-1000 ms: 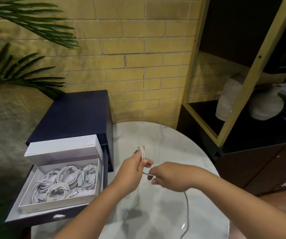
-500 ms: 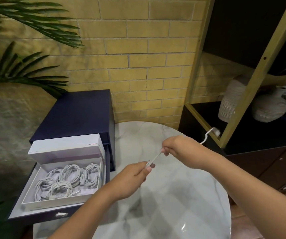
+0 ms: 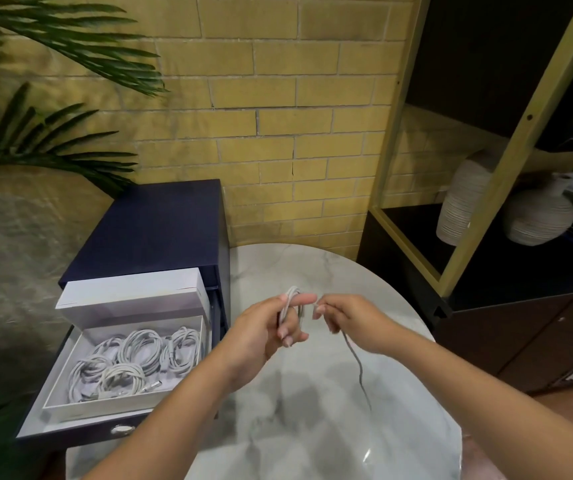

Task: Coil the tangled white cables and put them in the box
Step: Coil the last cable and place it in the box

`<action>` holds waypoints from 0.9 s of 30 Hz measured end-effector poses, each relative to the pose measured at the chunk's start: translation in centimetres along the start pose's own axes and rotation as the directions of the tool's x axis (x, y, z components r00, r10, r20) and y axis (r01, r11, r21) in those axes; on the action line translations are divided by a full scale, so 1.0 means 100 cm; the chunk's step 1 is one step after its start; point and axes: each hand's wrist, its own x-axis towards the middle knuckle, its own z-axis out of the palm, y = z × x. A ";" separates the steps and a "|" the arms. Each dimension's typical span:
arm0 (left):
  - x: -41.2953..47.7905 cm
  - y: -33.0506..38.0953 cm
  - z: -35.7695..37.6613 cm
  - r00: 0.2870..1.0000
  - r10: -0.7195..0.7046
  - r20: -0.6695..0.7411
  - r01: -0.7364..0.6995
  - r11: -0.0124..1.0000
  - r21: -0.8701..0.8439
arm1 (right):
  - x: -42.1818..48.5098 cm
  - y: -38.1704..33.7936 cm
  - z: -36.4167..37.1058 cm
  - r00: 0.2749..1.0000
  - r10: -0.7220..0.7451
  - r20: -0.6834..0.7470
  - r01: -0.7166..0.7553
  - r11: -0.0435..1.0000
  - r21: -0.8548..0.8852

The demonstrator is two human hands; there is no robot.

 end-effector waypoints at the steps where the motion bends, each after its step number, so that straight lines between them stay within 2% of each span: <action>1: 0.001 0.002 0.001 1.000 0.001 0.011 0.000 0.999 -0.048 | -0.004 -0.002 0.006 0.999 0.022 0.035 -0.024 0.999 0.034; 3: 0.004 0.003 0.003 0.999 0.035 -0.001 -0.035 0.995 -0.096 | -0.012 -0.007 0.019 0.992 0.039 0.123 -0.048 0.996 0.075; 6: 0.012 -0.001 0.002 0.993 0.073 -0.088 -0.078 0.995 -0.054 | -0.023 -0.016 0.034 0.954 0.081 0.289 -0.096 0.995 0.037; 8: 0.015 -0.007 0.000 0.990 0.080 -0.115 -0.071 0.994 0.081 | -0.028 -0.023 0.035 0.941 0.077 0.329 -0.073 0.997 -0.025; 10: 0.015 -0.013 -0.001 0.988 0.113 -0.102 -0.080 0.953 0.291 | -0.031 -0.030 0.029 0.935 0.047 0.352 -0.001 0.992 -0.128; 12: 0.015 -0.020 -0.003 0.987 0.141 -0.074 -0.085 0.861 0.502 | -0.034 -0.036 0.021 0.923 0.036 0.383 0.050 0.976 -0.213; 14: 0.015 -0.027 -0.006 0.990 0.138 -0.025 -0.081 0.706 0.704 | -0.035 -0.039 0.016 0.919 0.031 0.394 0.088 0.956 -0.280; 16: 0.015 -0.033 -0.011 0.993 0.120 0.012 -0.075 0.531 0.844 | -0.036 -0.041 0.011 0.925 0.012 0.380 0.125 0.935 -0.333; 17: 0.015 -0.036 -0.013 0.994 0.109 0.020 -0.071 0.485 0.872 | -0.036 -0.041 0.008 0.936 0.004 0.353 0.137 0.918 -0.373; 20: 0.014 -0.043 -0.022 0.999 0.004 0.055 -0.049 0.511 0.858 | -0.034 -0.040 -0.001 0.968 -0.049 0.245 0.167 0.857 -0.488; 24: 0.011 -0.043 -0.026 0.993 -0.114 0.035 0.054 0.693 0.719 | -0.030 -0.038 -0.007 0.970 -0.133 0.203 0.223 0.820 -0.528; 27: 0.007 -0.038 -0.023 0.989 -0.139 0.057 0.064 0.733 0.677 | -0.025 -0.034 -0.010 0.962 -0.218 0.164 0.272 0.809 -0.521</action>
